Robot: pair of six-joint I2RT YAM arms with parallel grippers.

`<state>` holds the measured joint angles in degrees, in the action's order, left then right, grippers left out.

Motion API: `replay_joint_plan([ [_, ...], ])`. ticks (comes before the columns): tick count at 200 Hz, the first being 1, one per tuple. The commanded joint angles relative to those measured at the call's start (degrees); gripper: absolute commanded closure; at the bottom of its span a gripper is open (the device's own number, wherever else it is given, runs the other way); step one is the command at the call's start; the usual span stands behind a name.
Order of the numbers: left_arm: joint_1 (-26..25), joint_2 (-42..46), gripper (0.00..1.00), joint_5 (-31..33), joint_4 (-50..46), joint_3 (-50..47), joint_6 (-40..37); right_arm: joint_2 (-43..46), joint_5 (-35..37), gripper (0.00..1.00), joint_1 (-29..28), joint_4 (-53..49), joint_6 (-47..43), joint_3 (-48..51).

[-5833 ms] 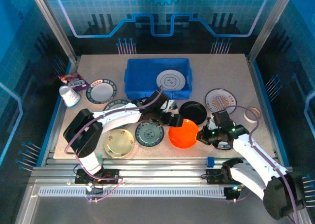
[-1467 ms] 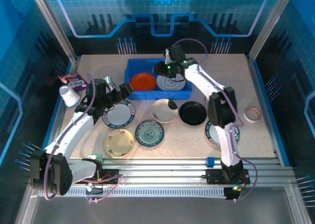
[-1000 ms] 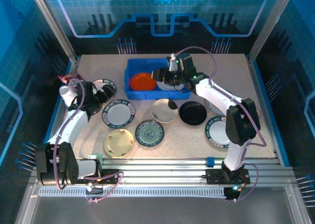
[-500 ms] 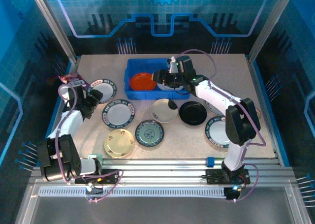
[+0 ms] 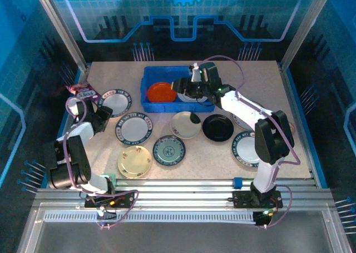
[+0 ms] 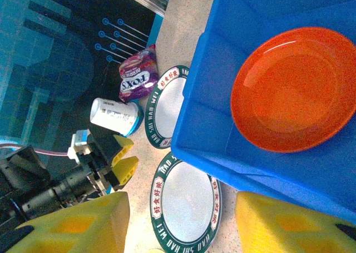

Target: Place the plates into the plastic bin on the countertop

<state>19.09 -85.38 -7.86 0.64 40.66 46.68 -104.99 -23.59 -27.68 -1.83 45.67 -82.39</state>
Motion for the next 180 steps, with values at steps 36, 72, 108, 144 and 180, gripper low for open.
replay_joint_plan([
  [36,0.7,-6.1,0.46,-2.4,4.8,1.5,2.1,-1.5,-1.9,0.49,1.1,1.6,1.1,-0.8],
  [72,0.7,-8.0,0.52,-2.5,7.1,1.9,3.5,-1.5,-2.0,0.52,1.2,2.3,1.3,-0.5],
  [108,0.7,-9.3,0.54,-2.8,8.1,2.8,4.1,-1.8,-2.1,0.52,1.2,2.9,1.2,-0.3],
  [144,0.8,-11.5,0.58,-3.1,9.5,3.4,4.6,-2.7,-2.4,0.52,1.5,3.1,1.5,-0.3],
  [180,0.7,-14.4,0.63,-3.7,10.1,4.1,5.0,-3.4,-2.5,0.53,1.8,3.1,1.6,-0.2],
])
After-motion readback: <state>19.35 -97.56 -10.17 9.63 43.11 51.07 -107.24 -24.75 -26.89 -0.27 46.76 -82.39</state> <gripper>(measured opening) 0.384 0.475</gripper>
